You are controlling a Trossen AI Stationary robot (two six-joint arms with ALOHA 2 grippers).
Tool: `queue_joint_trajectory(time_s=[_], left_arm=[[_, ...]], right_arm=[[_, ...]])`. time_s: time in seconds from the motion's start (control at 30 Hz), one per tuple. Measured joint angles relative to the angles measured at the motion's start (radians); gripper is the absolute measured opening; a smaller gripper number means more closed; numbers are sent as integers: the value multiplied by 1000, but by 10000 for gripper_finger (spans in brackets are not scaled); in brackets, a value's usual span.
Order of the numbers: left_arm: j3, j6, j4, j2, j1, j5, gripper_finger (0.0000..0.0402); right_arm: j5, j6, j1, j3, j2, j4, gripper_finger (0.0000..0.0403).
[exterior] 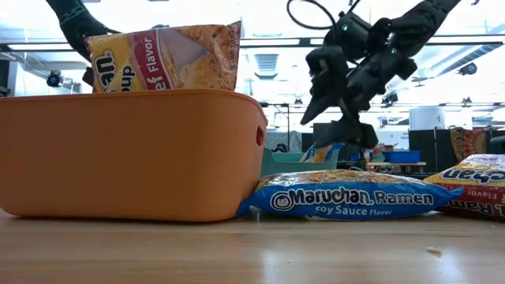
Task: Sort Maruchan noodles
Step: Put the blue noodle pack into the green bin
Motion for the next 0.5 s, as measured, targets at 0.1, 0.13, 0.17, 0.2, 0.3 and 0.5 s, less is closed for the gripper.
queue_joint_trajectory(time_s=[0.1,0.13,0.17,0.2,0.3,0.5], left_arm=[[-9,-9,60,26,0,-19,0],[-15,-12,91,37,0,-28,0],[-20,-16,132,52,-1,-36,0],[-26,-18,175,67,-1,-49,0],[-33,-35,305,116,-1,-136,0],[-17,16,359,108,-1,-159,0]], right_arm=[[1,0,2,0,52,60,236],[1,0,2,0,70,88,240],[1,0,2,0,87,119,244],[1,-1,4,0,103,147,248],[1,-3,4,0,150,221,258],[1,-5,4,12,232,255,271]])
